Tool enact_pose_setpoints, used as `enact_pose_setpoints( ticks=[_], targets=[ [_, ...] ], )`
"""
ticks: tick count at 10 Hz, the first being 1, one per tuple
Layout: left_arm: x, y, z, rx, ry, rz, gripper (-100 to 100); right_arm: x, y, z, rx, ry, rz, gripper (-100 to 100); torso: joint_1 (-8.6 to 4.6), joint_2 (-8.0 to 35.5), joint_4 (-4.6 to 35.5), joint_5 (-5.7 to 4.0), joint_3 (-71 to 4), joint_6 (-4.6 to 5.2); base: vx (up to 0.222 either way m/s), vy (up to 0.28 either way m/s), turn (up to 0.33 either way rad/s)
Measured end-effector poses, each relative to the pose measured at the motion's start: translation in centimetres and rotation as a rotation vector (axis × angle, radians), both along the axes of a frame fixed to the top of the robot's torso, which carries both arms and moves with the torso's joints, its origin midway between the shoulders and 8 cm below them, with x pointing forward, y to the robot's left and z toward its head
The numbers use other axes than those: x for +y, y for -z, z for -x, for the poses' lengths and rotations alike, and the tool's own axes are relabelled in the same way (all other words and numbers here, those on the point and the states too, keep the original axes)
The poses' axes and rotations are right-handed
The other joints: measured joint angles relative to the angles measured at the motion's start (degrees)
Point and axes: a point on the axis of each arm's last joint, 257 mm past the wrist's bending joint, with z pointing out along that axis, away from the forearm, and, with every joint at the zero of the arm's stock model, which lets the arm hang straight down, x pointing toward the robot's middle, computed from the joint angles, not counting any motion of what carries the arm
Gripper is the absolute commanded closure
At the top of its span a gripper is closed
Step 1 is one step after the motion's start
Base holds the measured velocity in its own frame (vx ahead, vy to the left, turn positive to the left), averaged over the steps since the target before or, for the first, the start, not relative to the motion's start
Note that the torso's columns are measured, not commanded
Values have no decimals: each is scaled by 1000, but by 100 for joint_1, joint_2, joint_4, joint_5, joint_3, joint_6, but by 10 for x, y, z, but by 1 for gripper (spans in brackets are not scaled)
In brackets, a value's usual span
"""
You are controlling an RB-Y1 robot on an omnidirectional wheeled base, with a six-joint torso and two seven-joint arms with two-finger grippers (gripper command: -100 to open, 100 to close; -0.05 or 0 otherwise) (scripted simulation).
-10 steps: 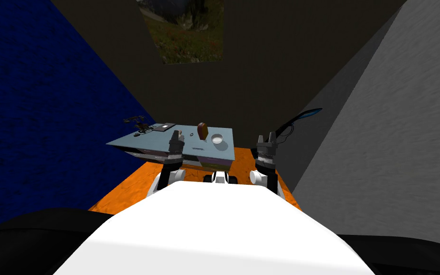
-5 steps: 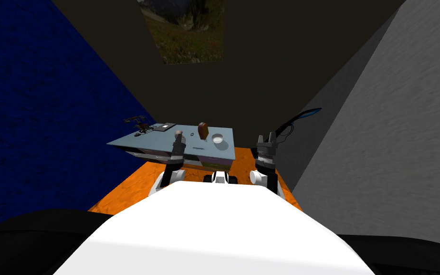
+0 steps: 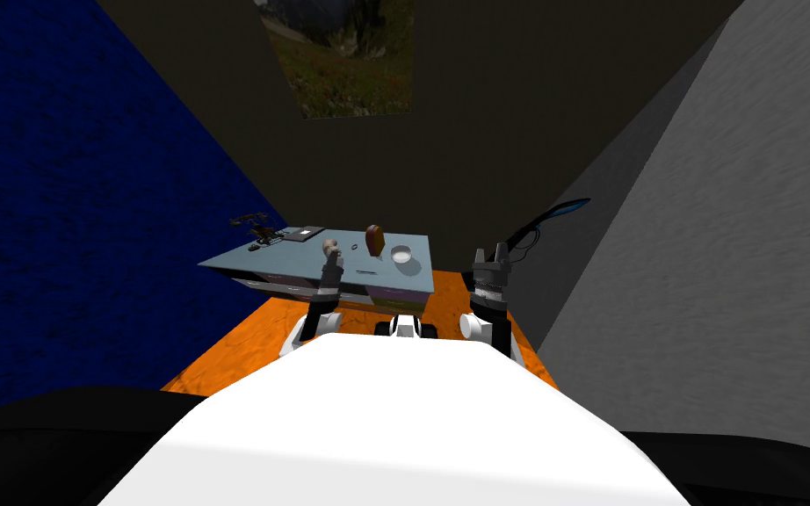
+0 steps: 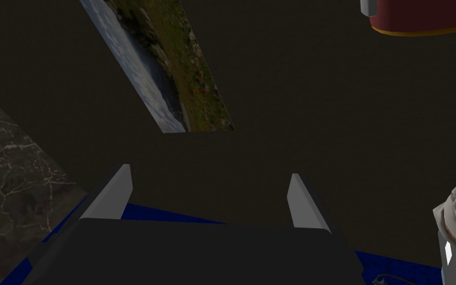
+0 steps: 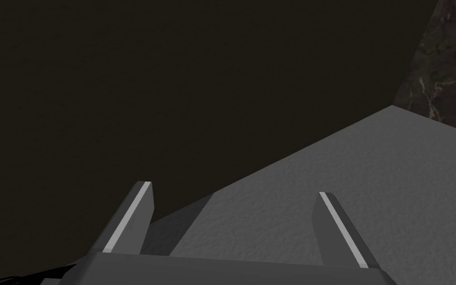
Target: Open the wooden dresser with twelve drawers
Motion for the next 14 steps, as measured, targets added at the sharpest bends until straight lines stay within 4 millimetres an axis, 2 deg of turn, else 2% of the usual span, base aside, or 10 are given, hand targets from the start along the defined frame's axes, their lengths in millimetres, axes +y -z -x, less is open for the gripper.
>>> enact_pose_setpoints(
  ticks=[11, 14],
  targets=[
    [32, 84, -12, 100, -39, 30, -100, 0, 0, 0, 0, 0, 0, 0, 0, -1, 0, 0, -1, 0, -10, 9, -7],
    [35, 107, -15, 124, -47, 39, -100, 0, 0, 0, 0, 0, 0, 0, 0, -2, 0, 0, -1, 0, -4, -1, -7]
  ],
)
